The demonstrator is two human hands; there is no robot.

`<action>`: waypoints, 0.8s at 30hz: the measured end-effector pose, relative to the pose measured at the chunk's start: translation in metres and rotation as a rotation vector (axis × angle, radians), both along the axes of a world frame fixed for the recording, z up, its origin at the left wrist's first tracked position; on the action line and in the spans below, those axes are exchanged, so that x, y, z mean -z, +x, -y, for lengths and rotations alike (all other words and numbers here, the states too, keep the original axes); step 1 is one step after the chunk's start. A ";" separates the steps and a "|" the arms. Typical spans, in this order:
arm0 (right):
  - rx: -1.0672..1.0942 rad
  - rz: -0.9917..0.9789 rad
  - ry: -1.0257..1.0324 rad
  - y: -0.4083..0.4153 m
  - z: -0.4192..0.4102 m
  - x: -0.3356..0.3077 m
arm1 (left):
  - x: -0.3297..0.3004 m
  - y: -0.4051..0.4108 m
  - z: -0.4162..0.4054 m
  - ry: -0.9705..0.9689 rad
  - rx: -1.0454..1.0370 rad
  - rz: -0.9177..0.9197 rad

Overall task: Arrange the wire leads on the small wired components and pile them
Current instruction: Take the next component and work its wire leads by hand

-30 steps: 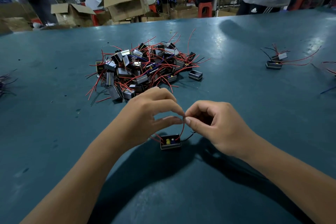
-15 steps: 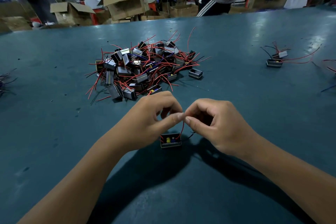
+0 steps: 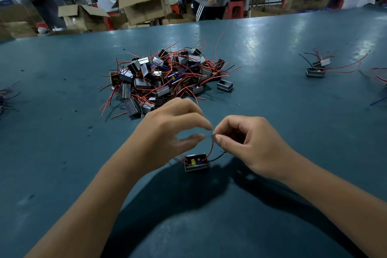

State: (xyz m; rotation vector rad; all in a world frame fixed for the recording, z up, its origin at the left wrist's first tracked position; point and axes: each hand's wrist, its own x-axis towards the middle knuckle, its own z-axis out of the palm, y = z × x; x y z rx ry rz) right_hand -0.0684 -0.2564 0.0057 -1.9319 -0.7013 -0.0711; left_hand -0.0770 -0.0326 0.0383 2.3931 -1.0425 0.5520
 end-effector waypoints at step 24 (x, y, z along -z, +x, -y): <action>-0.103 -0.032 0.011 -0.002 0.001 -0.004 | -0.001 -0.001 0.002 0.135 0.040 0.238</action>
